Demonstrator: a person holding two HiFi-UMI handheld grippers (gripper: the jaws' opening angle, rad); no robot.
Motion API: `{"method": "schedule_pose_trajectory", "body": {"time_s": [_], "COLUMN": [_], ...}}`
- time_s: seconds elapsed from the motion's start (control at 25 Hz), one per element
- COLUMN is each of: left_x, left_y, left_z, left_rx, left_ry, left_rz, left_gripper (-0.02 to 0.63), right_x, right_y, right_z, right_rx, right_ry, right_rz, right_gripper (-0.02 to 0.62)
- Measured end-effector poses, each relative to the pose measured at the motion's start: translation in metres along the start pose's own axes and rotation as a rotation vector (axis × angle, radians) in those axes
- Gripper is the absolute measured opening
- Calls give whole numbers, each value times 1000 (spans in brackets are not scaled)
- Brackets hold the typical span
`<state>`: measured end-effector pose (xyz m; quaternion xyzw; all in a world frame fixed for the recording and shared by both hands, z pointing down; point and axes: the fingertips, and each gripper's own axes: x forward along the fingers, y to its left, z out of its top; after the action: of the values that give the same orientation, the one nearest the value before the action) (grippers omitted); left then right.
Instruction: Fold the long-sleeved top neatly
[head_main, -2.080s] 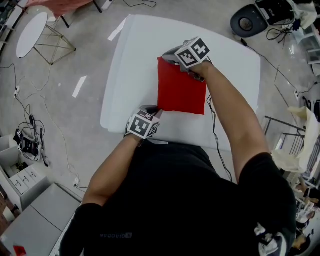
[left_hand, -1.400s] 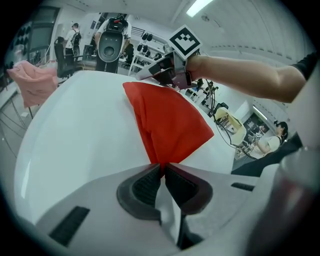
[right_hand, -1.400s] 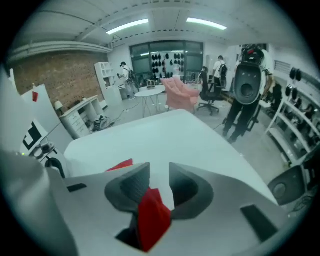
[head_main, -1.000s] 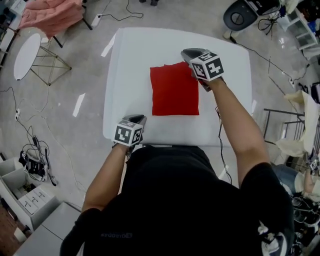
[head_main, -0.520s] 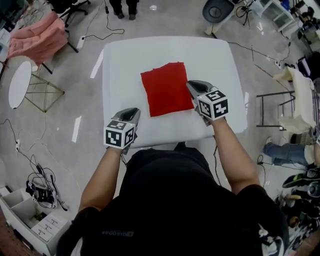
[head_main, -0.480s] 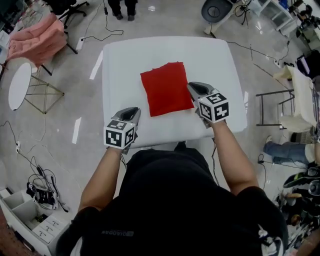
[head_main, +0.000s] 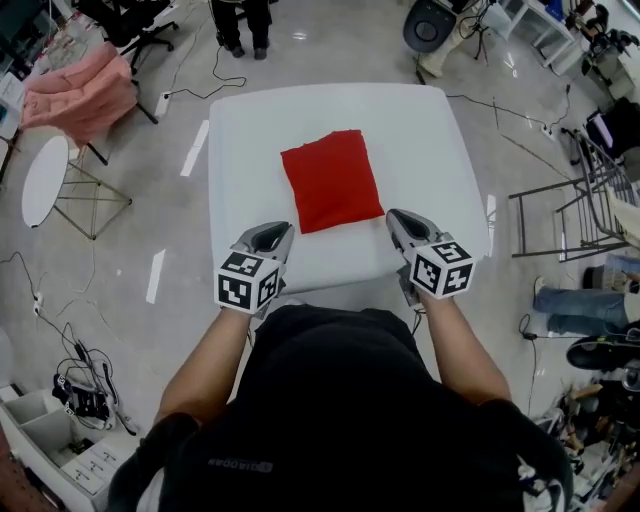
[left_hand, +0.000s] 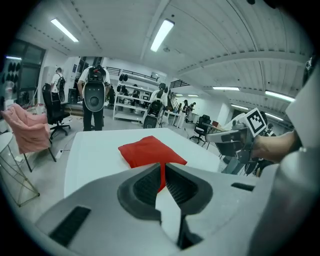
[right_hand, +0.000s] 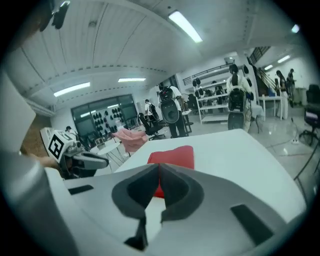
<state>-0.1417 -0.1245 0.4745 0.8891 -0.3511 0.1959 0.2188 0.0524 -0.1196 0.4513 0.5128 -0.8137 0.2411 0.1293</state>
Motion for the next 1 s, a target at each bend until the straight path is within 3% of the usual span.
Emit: {"method": "schedule_pose_trajectory", "body": {"time_s": [0.08,0.16,0.28,0.44,0.56,0.84,1.0], "left_x": [-7,-14,-22,-24,-23,-27,-30], "left_y": [-8,-14,-33,-61,-79,-118,-128], "left_z": [-1,-2,-3,-5,-10,-28,-35], "left_rx": [-7,-32,-70,-54,-51,-53,-52], "left_ry": [-18,-35,-61,-64,-56,-42,-38], "left_rz": [26,49,65,95,109,134,147], "left_gripper": [27,27,26,26,26,26,26], "right_x": [-13,-26,-44,-61,-72,-109,-117], "right_y": [4,10,20,32,36,16,3], "right_z": [-4,-5,-9,-17,-24,-50,-62], "right_rx": [91,118,41,-120,-160,-39,-65], "right_ry": [-14,-32,-23,19,24,32,42], "right_rz": [58,112,184,240,276,275,246], "right_gripper": [5,4,3,3,3,3,3]}}
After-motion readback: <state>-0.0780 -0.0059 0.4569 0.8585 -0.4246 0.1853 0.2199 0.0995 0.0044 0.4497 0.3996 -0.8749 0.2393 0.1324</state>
